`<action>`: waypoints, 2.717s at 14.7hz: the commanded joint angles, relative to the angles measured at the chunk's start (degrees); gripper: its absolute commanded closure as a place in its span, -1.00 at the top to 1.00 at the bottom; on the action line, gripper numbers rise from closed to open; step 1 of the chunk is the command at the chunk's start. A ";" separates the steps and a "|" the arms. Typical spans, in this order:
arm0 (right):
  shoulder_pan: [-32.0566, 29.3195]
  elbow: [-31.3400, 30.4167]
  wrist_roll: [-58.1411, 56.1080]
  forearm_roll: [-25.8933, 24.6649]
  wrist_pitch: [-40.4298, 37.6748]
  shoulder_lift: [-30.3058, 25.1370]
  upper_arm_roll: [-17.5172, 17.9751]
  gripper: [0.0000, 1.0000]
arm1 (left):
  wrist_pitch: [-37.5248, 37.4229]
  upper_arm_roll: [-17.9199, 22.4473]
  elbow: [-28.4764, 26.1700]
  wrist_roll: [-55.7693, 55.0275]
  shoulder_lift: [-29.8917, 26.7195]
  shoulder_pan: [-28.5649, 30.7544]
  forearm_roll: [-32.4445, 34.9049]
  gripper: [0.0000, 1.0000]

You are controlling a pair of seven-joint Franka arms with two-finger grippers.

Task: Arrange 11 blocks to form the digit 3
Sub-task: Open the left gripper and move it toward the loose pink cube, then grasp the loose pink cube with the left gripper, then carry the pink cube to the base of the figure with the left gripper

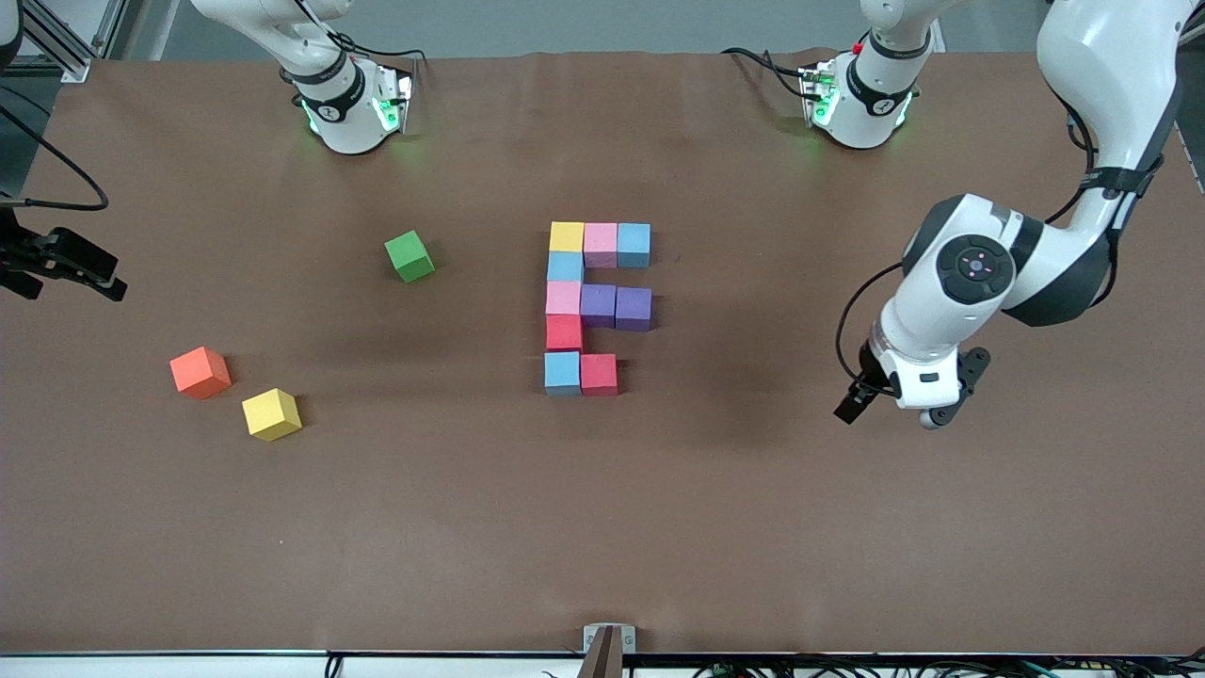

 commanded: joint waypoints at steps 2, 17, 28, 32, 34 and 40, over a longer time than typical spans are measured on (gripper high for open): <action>-0.13 -0.84 -0.31 -0.43 0.09 -1.08 0.02 1.00 | -4.36 4.96 -1.47 18.23 -2.17 0.69 -1.36 1.00; 0.67 -0.93 -0.31 -0.87 -0.35 -1.08 0.02 1.00 | 2.14 30.11 -14.47 26.21 -9.28 -10.11 -23.86 1.00; 0.49 -0.84 -0.22 -0.52 -0.26 -1.08 -0.07 1.00 | 13.39 34.51 -22.12 23.56 -8.24 -13.37 -23.87 0.66; 0.49 -0.84 -0.22 -0.52 -0.18 -1.08 -0.07 1.00 | 14.27 34.51 -21.16 23.47 -7.18 -14.60 -23.87 -0.26; 0.49 -0.84 -0.22 -0.52 -0.09 -1.08 -0.07 1.00 | 13.57 34.51 -19.23 21.47 -7.53 -16.70 -23.87 -0.56; 0.40 -0.84 -0.22 -0.43 0.09 -1.08 -0.07 1.00 | 7.77 34.51 -5.53 11.90 -4.12 -26.80 -23.87 -0.75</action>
